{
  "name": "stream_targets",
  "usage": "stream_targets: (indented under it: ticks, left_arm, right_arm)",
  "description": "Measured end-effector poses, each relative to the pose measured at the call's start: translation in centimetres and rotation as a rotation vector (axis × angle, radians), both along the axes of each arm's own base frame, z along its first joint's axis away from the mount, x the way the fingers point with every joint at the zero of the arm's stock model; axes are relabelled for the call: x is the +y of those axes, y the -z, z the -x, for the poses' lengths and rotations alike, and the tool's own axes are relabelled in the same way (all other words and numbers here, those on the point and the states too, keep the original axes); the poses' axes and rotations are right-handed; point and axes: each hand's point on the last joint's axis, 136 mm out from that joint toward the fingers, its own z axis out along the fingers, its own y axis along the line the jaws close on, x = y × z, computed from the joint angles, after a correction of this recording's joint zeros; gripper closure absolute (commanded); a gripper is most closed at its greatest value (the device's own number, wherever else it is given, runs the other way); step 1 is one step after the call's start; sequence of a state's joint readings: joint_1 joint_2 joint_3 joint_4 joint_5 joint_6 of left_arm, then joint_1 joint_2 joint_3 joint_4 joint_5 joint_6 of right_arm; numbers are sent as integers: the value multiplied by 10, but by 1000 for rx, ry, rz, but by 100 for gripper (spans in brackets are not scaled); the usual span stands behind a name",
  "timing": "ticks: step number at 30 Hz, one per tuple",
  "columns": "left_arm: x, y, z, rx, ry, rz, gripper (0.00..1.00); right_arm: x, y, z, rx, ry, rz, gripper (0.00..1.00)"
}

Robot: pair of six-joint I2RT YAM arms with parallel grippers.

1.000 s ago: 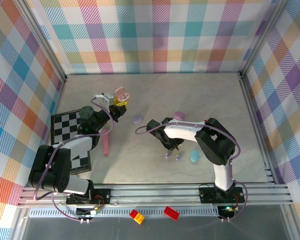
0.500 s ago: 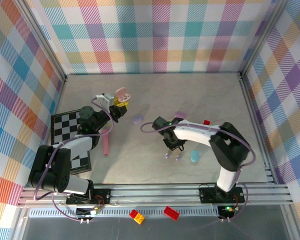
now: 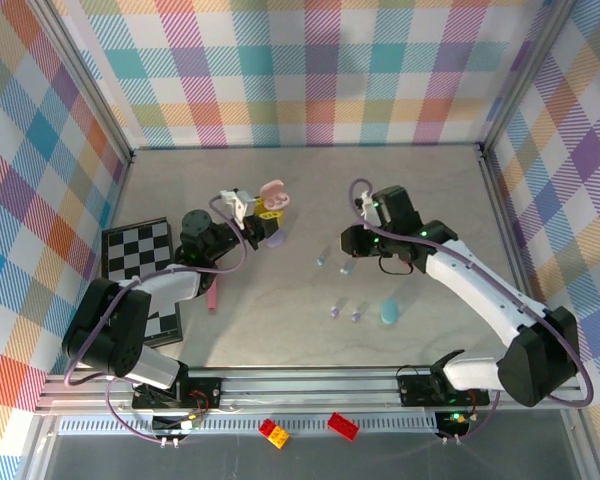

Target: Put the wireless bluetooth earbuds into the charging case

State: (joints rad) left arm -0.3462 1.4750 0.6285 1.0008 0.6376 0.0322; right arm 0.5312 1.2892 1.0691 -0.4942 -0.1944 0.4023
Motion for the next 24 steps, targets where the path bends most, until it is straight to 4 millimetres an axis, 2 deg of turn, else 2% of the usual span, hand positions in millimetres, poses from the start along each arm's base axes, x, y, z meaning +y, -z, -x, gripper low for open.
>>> stream_targets:
  ticks: [2, 7, 16, 19, 24]
  left_arm:
    - [-13, -1, 4, -11, 32, -8, 68]
    - [-42, -3, 14, -36, 101, -20, 68]
    - [-77, 19, 25, 6, 165, -41, 69]
    - [-85, 18, 28, 3, 180, -39, 69]
    - [-93, 11, 30, -24, 196, -25, 69]
  right_arm:
    - [7, -18, 0, -8, -21, -99, 80]
    - [25, -46, 7, 0, -89, -239, 80]
    - [38, -90, 7, -54, -148, -340, 81]
    - [41, -95, 5, -67, -155, -351, 81]
    - [45, -82, -1, -34, -150, -340, 81]
